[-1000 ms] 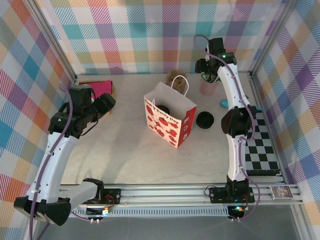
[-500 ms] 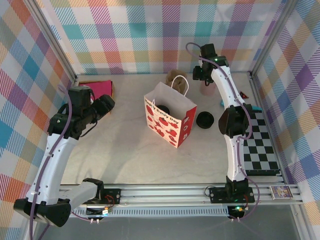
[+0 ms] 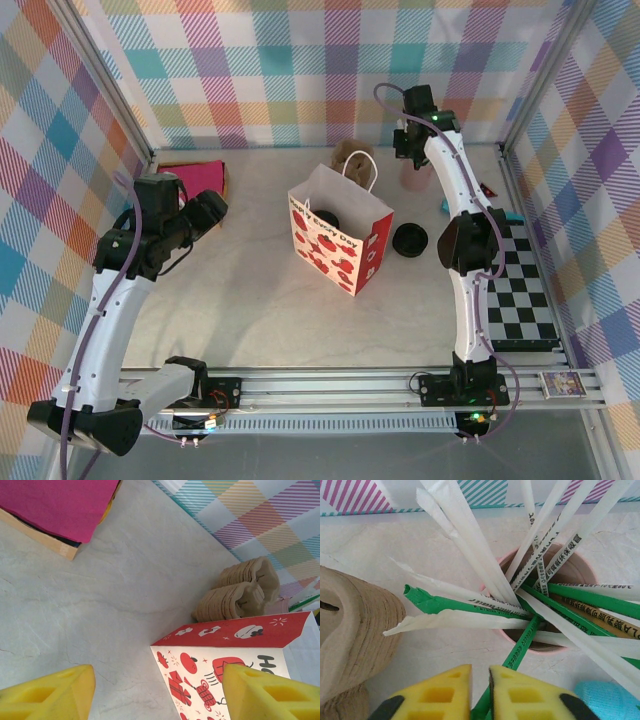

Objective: Pack the takeout coffee

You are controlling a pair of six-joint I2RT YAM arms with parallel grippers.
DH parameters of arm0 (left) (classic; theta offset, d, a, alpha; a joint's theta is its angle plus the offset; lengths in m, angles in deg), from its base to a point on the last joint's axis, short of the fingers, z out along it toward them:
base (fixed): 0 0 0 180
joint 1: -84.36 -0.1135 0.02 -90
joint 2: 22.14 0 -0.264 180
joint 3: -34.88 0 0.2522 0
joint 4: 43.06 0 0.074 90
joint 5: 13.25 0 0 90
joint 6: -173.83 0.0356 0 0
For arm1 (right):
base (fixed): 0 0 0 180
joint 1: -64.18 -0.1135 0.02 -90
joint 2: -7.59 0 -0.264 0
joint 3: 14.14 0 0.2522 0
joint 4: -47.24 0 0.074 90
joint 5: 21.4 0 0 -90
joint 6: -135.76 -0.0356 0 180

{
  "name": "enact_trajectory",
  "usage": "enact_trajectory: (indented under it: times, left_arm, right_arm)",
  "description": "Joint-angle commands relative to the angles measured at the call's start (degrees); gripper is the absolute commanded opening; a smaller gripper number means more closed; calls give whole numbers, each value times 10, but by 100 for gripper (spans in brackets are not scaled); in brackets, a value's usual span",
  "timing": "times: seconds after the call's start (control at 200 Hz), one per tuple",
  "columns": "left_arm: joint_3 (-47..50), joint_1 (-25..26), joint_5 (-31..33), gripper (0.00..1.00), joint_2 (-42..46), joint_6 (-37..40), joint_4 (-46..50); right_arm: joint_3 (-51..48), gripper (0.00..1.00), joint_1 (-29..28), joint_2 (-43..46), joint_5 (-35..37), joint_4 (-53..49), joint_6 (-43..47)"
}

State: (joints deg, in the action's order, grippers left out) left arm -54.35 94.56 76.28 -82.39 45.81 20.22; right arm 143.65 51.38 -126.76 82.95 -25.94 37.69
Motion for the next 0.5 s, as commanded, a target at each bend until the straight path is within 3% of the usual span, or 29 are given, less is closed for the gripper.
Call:
enact_trajectory:
  times: [0.0,0.3,0.495]
  left_arm:
    - [1,-10,-5,67,7,12,3]
    - [2,-13,-3,67,10,11,-11]
    - [7,-15,-3,67,13,8,-34]
  right_arm:
    - [18,11,-6,1,4,-21,3]
    - [33,0,-22,54,49,-55,7]
    - [42,0,-55,146,61,-83,4]
